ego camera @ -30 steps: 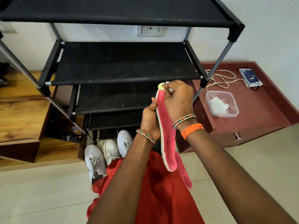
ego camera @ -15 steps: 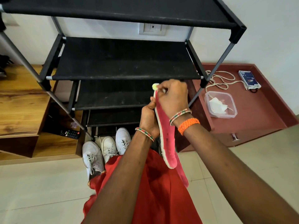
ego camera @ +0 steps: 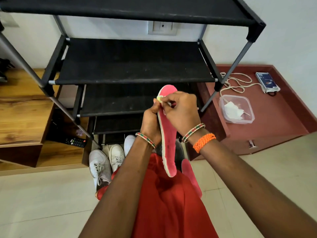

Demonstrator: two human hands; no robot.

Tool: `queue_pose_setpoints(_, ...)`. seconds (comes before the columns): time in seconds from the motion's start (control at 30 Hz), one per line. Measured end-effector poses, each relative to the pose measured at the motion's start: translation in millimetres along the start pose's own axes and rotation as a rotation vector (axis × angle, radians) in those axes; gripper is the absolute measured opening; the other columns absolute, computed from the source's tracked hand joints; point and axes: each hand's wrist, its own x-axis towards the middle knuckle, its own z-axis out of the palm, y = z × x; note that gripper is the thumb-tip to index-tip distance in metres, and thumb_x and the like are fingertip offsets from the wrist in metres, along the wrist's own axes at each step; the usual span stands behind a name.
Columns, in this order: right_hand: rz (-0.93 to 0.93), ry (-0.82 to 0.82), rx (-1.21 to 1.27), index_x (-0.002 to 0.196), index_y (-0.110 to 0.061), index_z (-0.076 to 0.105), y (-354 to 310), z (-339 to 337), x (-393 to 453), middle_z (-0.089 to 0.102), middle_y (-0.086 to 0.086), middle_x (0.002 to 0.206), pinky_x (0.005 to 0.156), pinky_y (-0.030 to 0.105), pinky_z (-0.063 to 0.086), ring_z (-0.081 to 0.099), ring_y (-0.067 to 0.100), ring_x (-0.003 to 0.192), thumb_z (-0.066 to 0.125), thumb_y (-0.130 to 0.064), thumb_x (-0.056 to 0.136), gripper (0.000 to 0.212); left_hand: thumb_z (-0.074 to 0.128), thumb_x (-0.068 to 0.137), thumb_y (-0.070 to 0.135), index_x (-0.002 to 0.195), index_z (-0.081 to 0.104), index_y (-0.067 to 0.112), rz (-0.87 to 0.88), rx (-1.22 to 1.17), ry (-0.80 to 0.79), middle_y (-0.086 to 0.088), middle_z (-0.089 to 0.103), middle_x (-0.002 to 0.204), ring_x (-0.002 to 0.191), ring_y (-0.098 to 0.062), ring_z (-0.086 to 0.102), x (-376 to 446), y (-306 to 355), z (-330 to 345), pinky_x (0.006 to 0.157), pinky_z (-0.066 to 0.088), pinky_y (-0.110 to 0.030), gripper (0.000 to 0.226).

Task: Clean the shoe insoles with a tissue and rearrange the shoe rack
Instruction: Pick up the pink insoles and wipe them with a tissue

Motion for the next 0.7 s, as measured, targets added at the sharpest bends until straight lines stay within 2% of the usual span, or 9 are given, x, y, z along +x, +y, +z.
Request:
queue_pose_setpoints(0.1,0.069,0.027,0.085,0.085,-0.007,0.075,8,-1,5,0.068,0.000,0.081,0.070,0.014,0.051,0.062,0.007,0.073,0.071,-0.004,0.078,0.008,0.028,0.099,0.046,0.099,0.061,0.009,-0.003,0.020,-0.011,-0.008,0.070,0.083,0.077,-0.020,0.067,-1,-2,2,0.069,0.055,-0.029,0.049)
queue_pose_setpoints(0.2,0.077,0.080,0.040,0.090,-0.008,0.075,15,-4,15,0.070,0.002,0.085,0.070,0.006,0.047,0.062,0.007,0.074,0.069,-0.003,0.079,0.013,0.031,0.097,0.050,0.109,0.060,0.008,-0.022,0.038,-0.001,-0.011,0.068,0.098,0.090,-0.024,0.064,-1,-3,2,0.082,0.050,-0.036,0.052)
queue_pose_setpoints(0.27,0.079,0.088,0.008,0.094,-0.010,0.074,19,-10,20,0.071,0.002,0.091,0.075,0.009,0.048,0.064,0.008,0.081,0.068,-0.004,0.080,0.016,0.032,0.095,0.054,0.118,0.057,0.010,-0.053,0.068,0.022,-0.010,0.066,0.105,0.094,-0.025,0.061,-1,-3,1,0.081,0.047,-0.040,0.056)
queue_pose_setpoints(0.33,0.075,0.073,-0.004,0.096,-0.012,0.074,21,-14,22,0.072,0.001,0.095,0.080,0.016,0.052,0.065,0.009,0.086,0.068,-0.006,0.081,0.018,0.032,0.094,0.056,0.118,0.057,0.010,-0.069,0.095,0.042,-0.010,0.066,0.102,0.090,-0.025,0.061,-1,0,0,0.076,0.048,-0.039,0.058)
queue_pose_setpoints(0.4,0.054,0.046,-0.013,0.096,-0.014,0.074,23,-15,17,0.072,-0.001,0.093,0.077,0.022,0.055,0.066,0.009,0.081,0.069,-0.010,0.082,0.016,0.033,0.094,0.056,0.112,0.059,0.008,-0.067,0.077,0.041,-0.012,0.067,0.096,0.084,-0.026,0.063,-1,2,-1,0.074,0.050,-0.039,0.058)
queue_pose_setpoints(0.47,0.028,-0.020,-0.040,0.094,-0.015,0.075,22,-15,0,0.072,-0.001,0.090,0.072,0.026,0.057,0.066,0.010,0.074,0.070,-0.013,0.082,0.012,0.030,0.095,0.054,0.103,0.061,0.006,-0.037,0.085,0.054,-0.011,0.070,0.082,0.073,-0.023,0.066,2,4,-3,0.067,0.055,-0.032,0.057)
queue_pose_setpoints(0.6,-0.125,-0.145,-0.149,0.094,-0.012,0.075,17,-20,-28,0.073,0.001,0.094,0.086,0.025,0.052,0.067,0.014,0.090,0.066,-0.002,0.082,0.018,0.025,0.098,0.052,0.092,0.061,0.006,-0.009,0.170,0.065,-0.007,0.069,0.065,0.059,-0.017,0.067,6,6,-4,0.057,0.055,-0.023,0.058)
queue_pose_setpoints(0.7,-0.086,-0.119,-0.189,0.098,-0.009,0.074,20,-24,-14,0.072,0.003,0.096,0.086,0.023,0.051,0.066,0.015,0.090,0.065,-0.004,0.084,0.017,0.024,0.099,0.048,0.091,0.060,0.006,-0.016,0.175,0.025,-0.005,0.068,0.061,0.053,-0.014,0.066,7,2,-2,0.051,0.053,-0.020,0.056)
